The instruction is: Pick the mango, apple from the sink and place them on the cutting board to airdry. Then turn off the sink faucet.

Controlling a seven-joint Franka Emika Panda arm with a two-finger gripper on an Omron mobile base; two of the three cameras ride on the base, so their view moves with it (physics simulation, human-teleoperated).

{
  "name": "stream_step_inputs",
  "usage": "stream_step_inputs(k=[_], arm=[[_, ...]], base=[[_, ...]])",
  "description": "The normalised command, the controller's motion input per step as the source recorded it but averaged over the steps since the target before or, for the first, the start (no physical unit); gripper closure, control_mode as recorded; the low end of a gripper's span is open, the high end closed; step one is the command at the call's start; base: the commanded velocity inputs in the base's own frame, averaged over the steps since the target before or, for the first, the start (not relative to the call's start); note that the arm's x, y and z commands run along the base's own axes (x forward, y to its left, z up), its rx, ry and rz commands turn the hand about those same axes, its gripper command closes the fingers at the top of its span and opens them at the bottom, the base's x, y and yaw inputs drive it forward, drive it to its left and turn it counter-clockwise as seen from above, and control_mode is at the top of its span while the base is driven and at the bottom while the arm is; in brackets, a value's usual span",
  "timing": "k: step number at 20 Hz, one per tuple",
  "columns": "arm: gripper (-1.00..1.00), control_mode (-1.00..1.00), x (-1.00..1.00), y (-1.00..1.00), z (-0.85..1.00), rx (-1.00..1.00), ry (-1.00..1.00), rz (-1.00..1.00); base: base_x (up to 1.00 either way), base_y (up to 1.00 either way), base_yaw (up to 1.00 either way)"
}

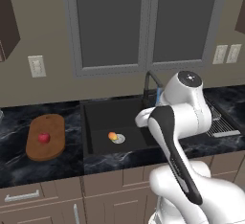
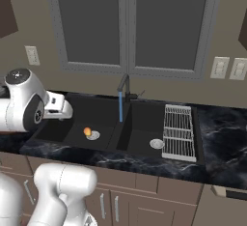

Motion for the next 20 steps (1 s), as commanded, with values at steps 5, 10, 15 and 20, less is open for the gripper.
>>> stream_step_inputs(k=[5,10,15,20], arm=[[-1.0,-1.0,0.24,0.0,-0.26,0.0,0.0,0.0],[-1.0,-1.0,0.29,0.0,-0.24,0.0,0.0,0.0],[-1.0,-1.0,0.37,0.01,-0.22,0.0,0.01,0.0],[-1.0,-1.0,0.42,0.05,-0.21,0.0,0.04,0.0]], base=[[0.0,0.0,0.0],[0.0,0.0,0.0],[0.0,0.0,0.0],[0.0,0.0,0.0]])
